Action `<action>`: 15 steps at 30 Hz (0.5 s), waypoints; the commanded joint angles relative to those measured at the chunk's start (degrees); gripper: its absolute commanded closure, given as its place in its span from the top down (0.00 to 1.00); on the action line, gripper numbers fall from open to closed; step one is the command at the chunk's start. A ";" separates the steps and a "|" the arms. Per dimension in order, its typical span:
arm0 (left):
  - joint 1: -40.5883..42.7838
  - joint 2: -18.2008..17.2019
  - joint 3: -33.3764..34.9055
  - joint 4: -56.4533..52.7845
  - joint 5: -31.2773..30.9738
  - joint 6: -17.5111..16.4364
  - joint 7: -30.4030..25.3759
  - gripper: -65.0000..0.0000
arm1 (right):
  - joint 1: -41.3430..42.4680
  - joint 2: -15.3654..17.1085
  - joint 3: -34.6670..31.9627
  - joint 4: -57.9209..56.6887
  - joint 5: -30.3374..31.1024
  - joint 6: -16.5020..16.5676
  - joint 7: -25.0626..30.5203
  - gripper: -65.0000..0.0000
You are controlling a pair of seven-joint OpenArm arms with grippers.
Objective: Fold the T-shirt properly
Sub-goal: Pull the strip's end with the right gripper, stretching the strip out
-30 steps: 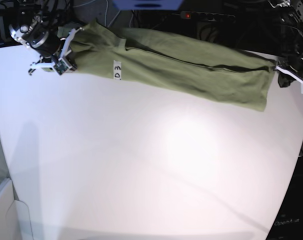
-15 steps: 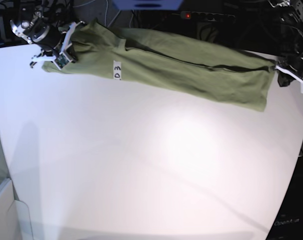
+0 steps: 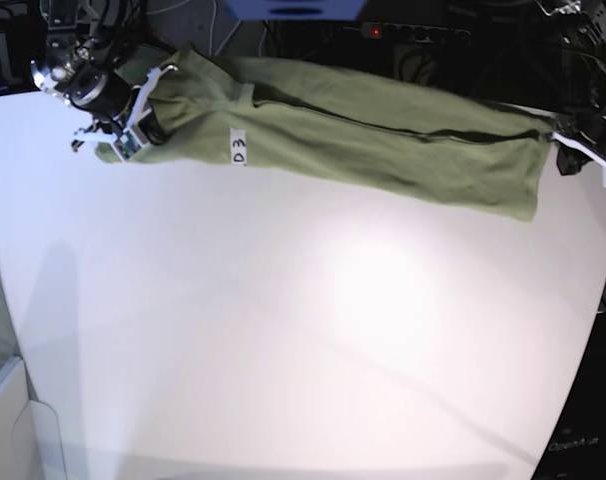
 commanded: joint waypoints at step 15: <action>-1.86 -1.23 -0.11 0.78 -0.78 -0.12 -1.10 0.05 | 10.54 0.73 -0.06 -12.67 -1.11 -0.05 -1.74 0.01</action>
